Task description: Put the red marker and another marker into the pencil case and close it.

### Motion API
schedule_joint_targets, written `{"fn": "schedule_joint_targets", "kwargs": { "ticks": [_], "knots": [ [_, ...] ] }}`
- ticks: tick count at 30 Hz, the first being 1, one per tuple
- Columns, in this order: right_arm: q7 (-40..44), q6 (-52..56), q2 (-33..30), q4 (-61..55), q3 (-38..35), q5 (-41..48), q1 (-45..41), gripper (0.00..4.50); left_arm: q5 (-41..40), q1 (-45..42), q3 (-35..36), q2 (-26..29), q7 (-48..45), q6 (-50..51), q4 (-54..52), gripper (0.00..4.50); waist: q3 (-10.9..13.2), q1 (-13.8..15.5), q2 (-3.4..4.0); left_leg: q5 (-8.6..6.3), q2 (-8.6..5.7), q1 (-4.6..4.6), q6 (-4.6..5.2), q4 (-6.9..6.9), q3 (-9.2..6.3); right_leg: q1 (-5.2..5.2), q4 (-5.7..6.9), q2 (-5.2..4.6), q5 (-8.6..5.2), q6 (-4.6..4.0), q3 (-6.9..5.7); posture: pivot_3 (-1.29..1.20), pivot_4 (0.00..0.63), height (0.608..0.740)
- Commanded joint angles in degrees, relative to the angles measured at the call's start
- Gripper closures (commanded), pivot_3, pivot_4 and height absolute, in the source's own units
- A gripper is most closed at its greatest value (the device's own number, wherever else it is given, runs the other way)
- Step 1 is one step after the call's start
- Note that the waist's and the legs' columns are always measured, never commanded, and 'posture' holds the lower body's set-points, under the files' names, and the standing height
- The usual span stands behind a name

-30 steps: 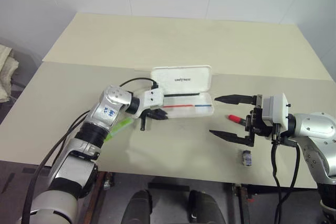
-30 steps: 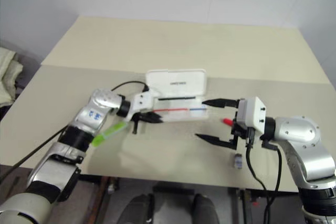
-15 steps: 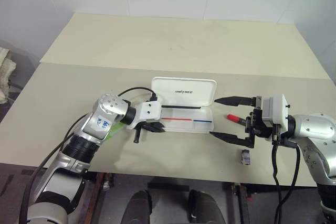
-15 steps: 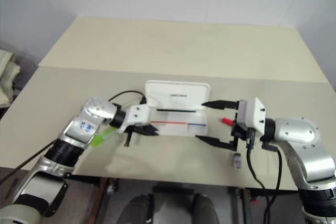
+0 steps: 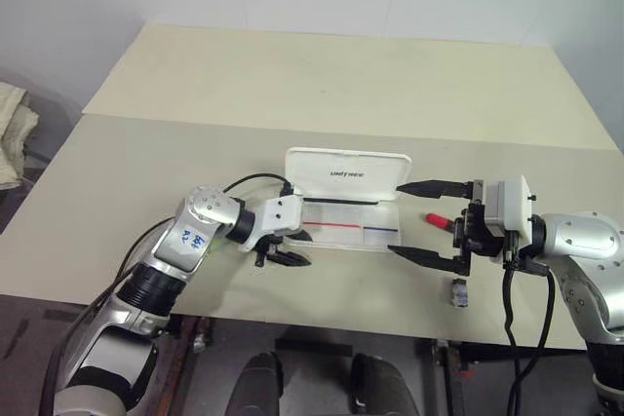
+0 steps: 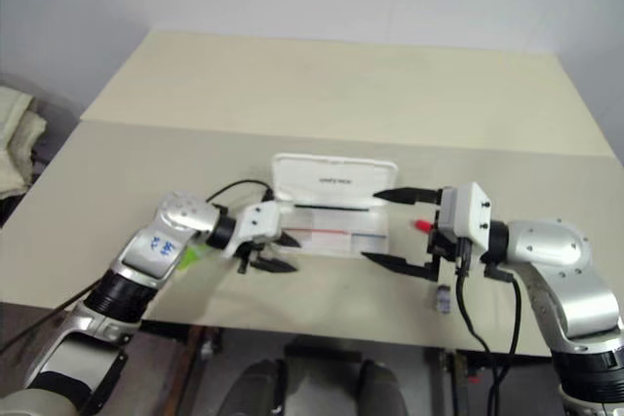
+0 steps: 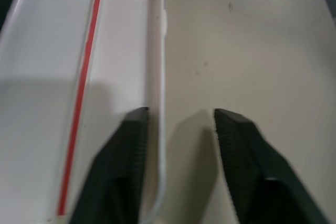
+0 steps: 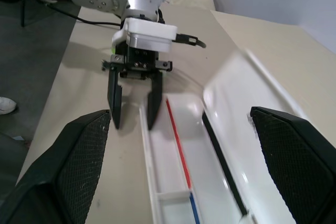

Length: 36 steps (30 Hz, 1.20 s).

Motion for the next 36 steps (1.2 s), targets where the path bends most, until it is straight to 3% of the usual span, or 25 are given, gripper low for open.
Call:
{"fn": "schedule_joint_targets", "kwargs": {
  "ticks": [1, 4, 12, 14, 18, 25, 36],
  "knots": [
    [0.04, -0.72, 0.21, -1.25, -0.50, 0.53, 0.05, 0.00, -2.48, -0.59, 0.80, -0.37, 0.16, 1.87, -1.27, 0.98, 0.00, -0.26, 0.00, 0.00, 0.00, 0.00, 0.00, 0.03, 0.01, 0.00, -0.01, 0.00, 0.02, -0.02, 0.00, 0.00, 0.150, 0.740],
    [0.02, -0.85, 0.34, -1.22, -0.55, 0.52, 0.41, 0.00, -5.83, -0.78, 1.48, -0.46, -1.47, 3.86, -3.47, 0.05, 0.00, -0.48, 0.00, 0.01, 0.01, 0.01, 0.01, 0.02, 0.01, -0.02, 0.02, 0.00, 0.02, -0.03, 0.00, 0.00, 0.150, 0.740],
    [-0.39, -0.59, 1.16, -0.68, -0.46, 0.56, 0.67, 0.00, -10.02, -0.39, 2.73, -0.78, -1.68, 0.62, -3.87, 0.05, 0.00, -0.49, 0.00, 0.02, 0.01, 0.00, 0.00, -0.05, 0.03, -0.06, 0.04, 0.01, 0.02, -0.03, 0.03, 0.00, 0.150, 0.740],
    [-0.54, 0.10, 0.90, 1.85, -1.79, 0.85, 0.93, 0.00, -12.16, 0.35, 4.29, -1.16, -3.17, -4.04, -3.37, 0.05, 0.00, -0.43, 0.00, 0.02, 0.01, 0.00, 0.00, -0.05, 0.03, -0.06, 0.03, 0.01, 0.02, -0.02, 0.03, 0.00, 0.150, 0.740],
    [1.43, -1.00, -1.64, 9.24, -3.68, -0.95, 0.38, 0.00, -16.05, 1.20, 7.53, -1.37, -4.86, -8.12, -3.05, 0.05, 0.00, -0.40, 0.00, 0.01, 0.00, 0.00, 0.01, 0.00, 0.04, -0.02, 0.00, 0.00, 0.03, -0.02, 0.05, 0.00, 0.150, 0.740],
    [6.70, -6.70, -7.14, 32.42, -2.75, -7.95, -6.52, 0.00, -22.34, 0.01, 15.40, 2.12, -8.75, -11.85, -1.52, 0.05, 0.00, -0.79, 0.01, 0.02, 0.02, 0.06, 0.00, -0.03, 0.10, -0.05, 0.04, 0.02, 0.04, -0.04, 0.08, 0.00, 0.150, 0.740],
    [16.63, -17.00, -6.02, 57.35, 5.01, -17.82, -18.92, 0.00, -25.09, 4.10, 21.03, 8.81, -9.64, -12.31, -2.46, 0.05, 0.01, -1.78, 0.00, 0.12, 0.02, 0.07, -0.17, -0.13, 0.23, -0.07, -0.05, 0.03, 0.07, 0.06, 0.20, 0.00, 0.150, 0.740]
  ]
}}
